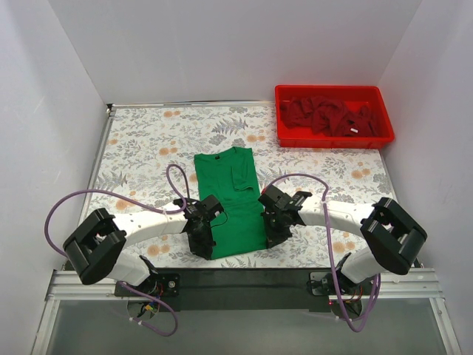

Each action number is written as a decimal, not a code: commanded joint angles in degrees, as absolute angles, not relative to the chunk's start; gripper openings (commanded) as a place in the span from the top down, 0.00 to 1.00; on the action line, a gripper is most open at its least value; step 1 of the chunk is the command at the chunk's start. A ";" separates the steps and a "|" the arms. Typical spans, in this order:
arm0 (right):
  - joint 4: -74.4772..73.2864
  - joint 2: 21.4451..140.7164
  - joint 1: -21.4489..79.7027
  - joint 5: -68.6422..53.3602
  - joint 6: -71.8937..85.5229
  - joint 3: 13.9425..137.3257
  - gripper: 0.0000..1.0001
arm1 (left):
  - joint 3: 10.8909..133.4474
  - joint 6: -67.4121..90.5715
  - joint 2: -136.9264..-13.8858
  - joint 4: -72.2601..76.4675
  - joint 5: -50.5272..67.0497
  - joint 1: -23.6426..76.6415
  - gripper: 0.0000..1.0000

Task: Fold and stack the t-shirts
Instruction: Fold the tshirt

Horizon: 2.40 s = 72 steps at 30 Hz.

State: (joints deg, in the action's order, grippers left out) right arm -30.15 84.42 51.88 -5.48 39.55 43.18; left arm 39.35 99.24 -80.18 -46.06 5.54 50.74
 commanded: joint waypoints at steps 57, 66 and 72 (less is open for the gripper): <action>-47.38 116.19 36.12 0.44 4.66 109.25 0.99 | 53.53 84.29 -79.28 -31.38 -1.49 23.91 1.00; -41.23 121.55 34.98 0.44 4.66 107.93 0.99 | 50.10 83.41 -81.99 -24.44 -4.39 21.97 1.00; -38.41 121.90 33.58 -1.40 6.15 106.70 0.99 | 50.98 81.04 -84.64 -21.45 -4.48 21.62 1.00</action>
State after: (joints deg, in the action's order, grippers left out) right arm -42.48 122.85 34.92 -0.95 5.76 106.98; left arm 50.48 83.13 -84.68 -24.32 -1.76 22.17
